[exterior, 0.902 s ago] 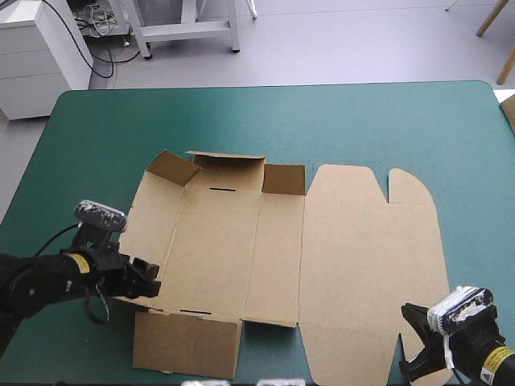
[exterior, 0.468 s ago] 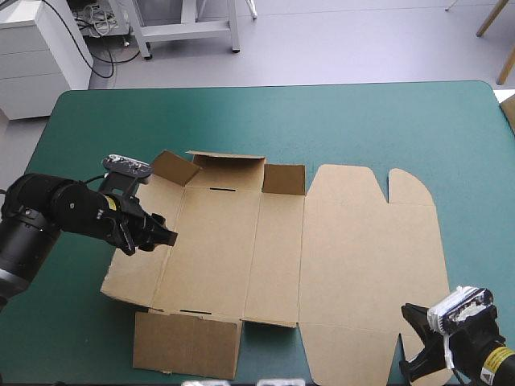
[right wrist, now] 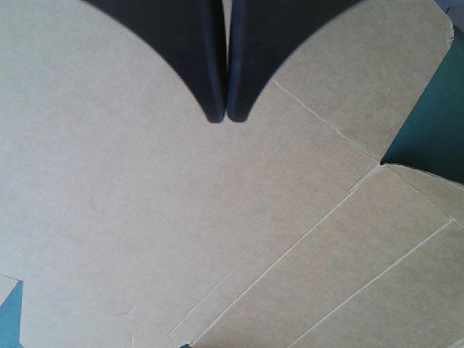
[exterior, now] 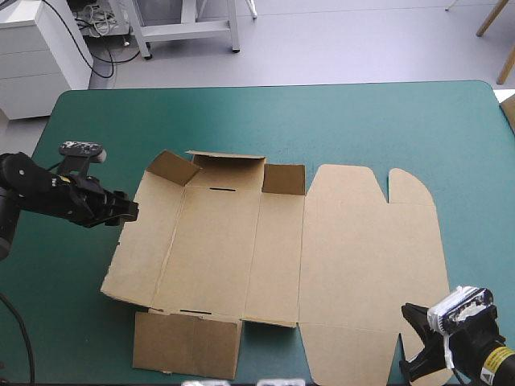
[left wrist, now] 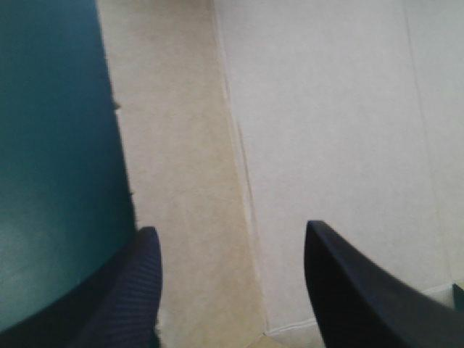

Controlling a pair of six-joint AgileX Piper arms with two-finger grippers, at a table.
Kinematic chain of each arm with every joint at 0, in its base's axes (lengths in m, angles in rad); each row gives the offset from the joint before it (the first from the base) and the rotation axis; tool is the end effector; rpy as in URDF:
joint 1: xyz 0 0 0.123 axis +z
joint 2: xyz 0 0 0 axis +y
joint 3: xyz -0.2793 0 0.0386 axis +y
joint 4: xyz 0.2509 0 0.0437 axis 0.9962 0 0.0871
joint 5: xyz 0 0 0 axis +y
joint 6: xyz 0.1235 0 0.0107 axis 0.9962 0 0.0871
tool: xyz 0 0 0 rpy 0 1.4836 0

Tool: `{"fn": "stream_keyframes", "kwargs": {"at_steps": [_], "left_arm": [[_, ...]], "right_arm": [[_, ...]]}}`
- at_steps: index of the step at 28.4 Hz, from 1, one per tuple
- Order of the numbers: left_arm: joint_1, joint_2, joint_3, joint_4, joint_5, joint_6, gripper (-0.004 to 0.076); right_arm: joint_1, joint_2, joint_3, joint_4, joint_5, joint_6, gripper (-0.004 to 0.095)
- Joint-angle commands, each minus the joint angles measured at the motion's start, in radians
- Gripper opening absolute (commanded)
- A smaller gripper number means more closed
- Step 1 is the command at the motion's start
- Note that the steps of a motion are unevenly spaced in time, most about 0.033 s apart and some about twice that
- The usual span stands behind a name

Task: Fold the box

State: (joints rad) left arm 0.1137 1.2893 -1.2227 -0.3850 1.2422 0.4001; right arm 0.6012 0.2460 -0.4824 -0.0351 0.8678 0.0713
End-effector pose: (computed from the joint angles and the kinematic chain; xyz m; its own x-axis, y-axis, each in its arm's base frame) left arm 0.2582 -0.0149 0.3210 -0.8856 0.1499 -0.4396 0.2687 0.9373 -0.2218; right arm 0.0664 0.0415 0.2655 -0.4528 -0.2517 -0.8554 -0.5252 0.8506 0.0277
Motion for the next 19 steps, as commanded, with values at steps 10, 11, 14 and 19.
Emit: {"fn": "stream_keyframes", "kwargs": {"at_steps": [10, 11, 14, 19], "left_arm": [[0.152, 0.085, 0.028, -0.045, 0.036, 0.087, 0.0419], [0.156, 0.089, 0.035, -0.049, 0.036, 0.089, 0.0419], [0.165, 0.096, 0.061, -0.044, 0.036, 0.101, 0.0418], [0.217, 0.097, 0.109, -0.07, 0.036, 0.143, 0.0418]], "right_arm": [[-0.007, 0.009, -0.027, -0.002, -0.067, -0.001, -0.002], [-0.007, 0.009, -0.027, -0.002, -0.067, -0.001, -0.002], [-0.007, 0.009, -0.027, -0.002, -0.067, -0.001, -0.002], [-0.007, 0.009, -0.027, -0.002, -0.065, 0.002, -0.002]]}}
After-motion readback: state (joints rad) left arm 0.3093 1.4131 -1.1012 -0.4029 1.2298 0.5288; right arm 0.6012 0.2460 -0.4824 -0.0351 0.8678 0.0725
